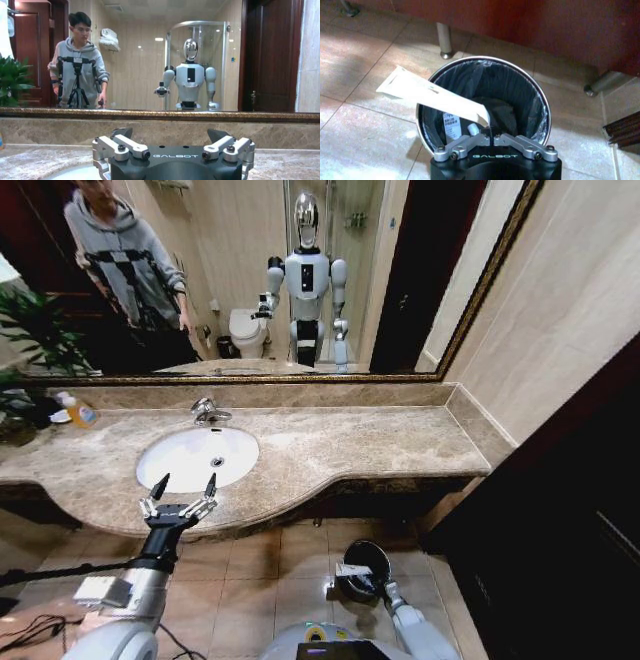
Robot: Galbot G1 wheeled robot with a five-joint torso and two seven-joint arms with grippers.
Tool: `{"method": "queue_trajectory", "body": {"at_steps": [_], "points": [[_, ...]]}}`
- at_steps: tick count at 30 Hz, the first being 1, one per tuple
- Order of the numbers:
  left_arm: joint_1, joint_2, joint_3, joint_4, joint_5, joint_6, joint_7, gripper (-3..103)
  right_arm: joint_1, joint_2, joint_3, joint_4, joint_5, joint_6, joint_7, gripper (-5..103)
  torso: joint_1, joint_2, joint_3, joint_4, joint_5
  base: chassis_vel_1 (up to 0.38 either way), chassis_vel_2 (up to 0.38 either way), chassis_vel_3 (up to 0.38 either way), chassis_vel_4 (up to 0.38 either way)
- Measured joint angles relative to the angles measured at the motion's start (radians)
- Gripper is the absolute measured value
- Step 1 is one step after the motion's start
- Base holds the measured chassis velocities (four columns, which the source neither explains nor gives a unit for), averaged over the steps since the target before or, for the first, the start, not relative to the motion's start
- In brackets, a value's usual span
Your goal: Pick up the trash from the sink and place it in the trash bin.
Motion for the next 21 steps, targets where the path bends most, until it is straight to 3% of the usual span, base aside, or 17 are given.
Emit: {"method": "queue_trajectory", "body": {"at_steps": [2,6,7,12,14,21], "points": [[0.0,0.0,0.0,0.0,0.0,0.0,0.0,100,0.001,0.0,0.0,0.0,0.001,-0.005,-0.003,-3,0.0,0.0,0.0,0.0,0.0,0.0,0.0,0.0,0.0],[0.0,0.0,0.0,0.0,0.0,0.0,0.0,100,-0.001,-0.005,0.0,0.009,0.003,-0.012,-0.013,19,0.0,0.0,0.0,0.0,0.0,0.0,0.0,0.0,0.0],[0.0,0.0,0.0,0.0,0.0,0.0,0.0,100,-0.001,-0.005,0.0,0.009,0.003,-0.012,-0.013,19,0.0,0.0,0.0,0.0,0.0,0.0,0.0,0.0,0.0],[0.0,0.0,0.0,0.0,0.0,0.0,0.0,100,-0.007,-0.007,-0.001,0.02,0.003,-0.011,-0.014,40,0.0,0.0,0.0,0.0,0.0001,0.0,0.0,0.0,0.0],[0.0,0.0,0.0,0.0,0.0,0.0,0.0,100,-0.011,-0.008,-0.001,0.025,0.003,-0.011,-0.015,40,0.0,0.0,0.0,0.0,0.0001,0.0,0.0,0.0,0.0],[0.0,0.0,0.0,0.0,0.0,0.0,0.0,100,-0.04,-0.009,0.0,0.055,0.009,-0.003,-0.018,73,0.0,0.0,0.0,0.0,0.0001,0.0,0.0,0.0,0.0]]}}
